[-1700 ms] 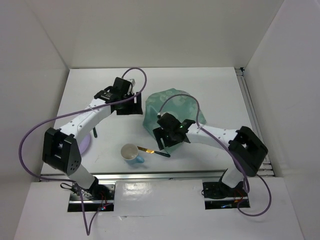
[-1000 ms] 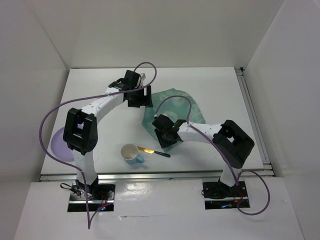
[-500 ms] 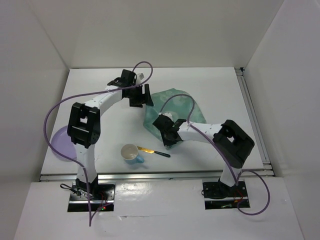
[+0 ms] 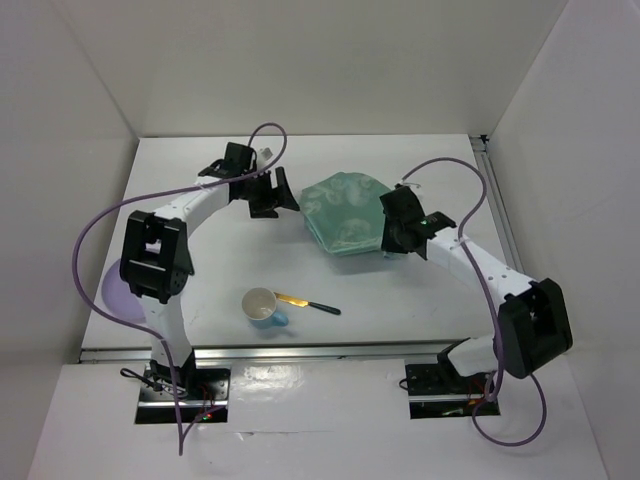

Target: Set the dinner table for one person

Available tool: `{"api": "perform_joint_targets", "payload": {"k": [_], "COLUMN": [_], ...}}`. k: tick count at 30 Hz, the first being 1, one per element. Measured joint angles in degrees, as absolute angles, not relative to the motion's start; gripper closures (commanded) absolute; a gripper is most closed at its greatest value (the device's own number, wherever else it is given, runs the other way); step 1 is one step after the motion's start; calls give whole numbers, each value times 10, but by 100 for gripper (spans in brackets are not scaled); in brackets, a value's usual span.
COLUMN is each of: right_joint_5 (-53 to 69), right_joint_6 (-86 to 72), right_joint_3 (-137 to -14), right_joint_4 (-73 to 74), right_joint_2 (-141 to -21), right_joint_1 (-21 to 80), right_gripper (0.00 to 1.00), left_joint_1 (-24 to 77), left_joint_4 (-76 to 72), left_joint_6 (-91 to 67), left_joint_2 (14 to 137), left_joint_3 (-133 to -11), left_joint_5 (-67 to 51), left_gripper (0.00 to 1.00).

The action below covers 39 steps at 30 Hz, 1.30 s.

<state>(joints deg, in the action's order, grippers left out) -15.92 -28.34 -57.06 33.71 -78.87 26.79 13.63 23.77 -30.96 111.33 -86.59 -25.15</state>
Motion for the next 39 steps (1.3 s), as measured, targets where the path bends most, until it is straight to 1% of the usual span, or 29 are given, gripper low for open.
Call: {"api": "perform_joint_targets", "payload": {"k": [2,3,6,7,9,11,12,13,14,16,18,22,28,29,30,32,34,36,39], "right_joint_5": [-156,-154,-143,-135,-124,-112,-107,-102,-95,-83,-76,-63,-51,-50,-48,-43,-38,-35,-31], "right_joint_6": [-274,-271,-258,-253,-243,-237,-234,-230,-227,-222,-218,-213,-211,-211,-211,-210,-208,-205,-203], "right_joint_3": [-577,-580,-594,-601,-613,-624,-631,-636,-644,-660,-676,-689,-689,-689,-689,-689,-689,-690,-690], "right_joint_4": [339,340,348,349,351,352,353,353,354,353,352,351,351,351,351,351,351,351,351], "right_joint_2": [-790,-792,-792,-792,-792,-792,-792,-792,-793,-794,-800,-815,-825,-825,-825,-825,-825,-825,-825], "right_joint_1": [260,258,243,233,208,186,176,168,158,147,140,139,136,135,134,129,121,115,112], "right_gripper": [100,100,100,100,100,100,100,100,100,100,100,100,100,100,100,100,100,100,100], "left_joint_1": [137,138,139,140,141,141,142,144,146,154,168,195,210,210,210,210,210,211,211], "left_joint_4": [217,207,186,184,177,153,136,118,101,76,43,-17,-64,-66,-65,-66,-70,-86,-93], "left_joint_6": [-336,-347,-381,-391,-414,-441,-460,-481,-500,-540,-589,-672,-750,-756,-766,-779,-792,-814,-830], "left_joint_2": [1113,1112,1100,1094,1081,1061,1049,1037,1025,1012,1011,1013,1049,1056,1061,1063,1052,1024,1012], "left_joint_3": [-846,-835,-784,-769,-746,-717,-699,-680,-663,-646,-640,-630,-632,-632,-632,-626,-609,-563,-542], "left_joint_5": [-275,-283,-300,-303,-313,-325,-331,-338,-341,-346,-350,-353,-347,-344,-341,-324,-305,-282,-276], "left_gripper": [10,15,22,36,46,52,52,48,34,28,27,28,28,30,34,37,37,37,34]}}
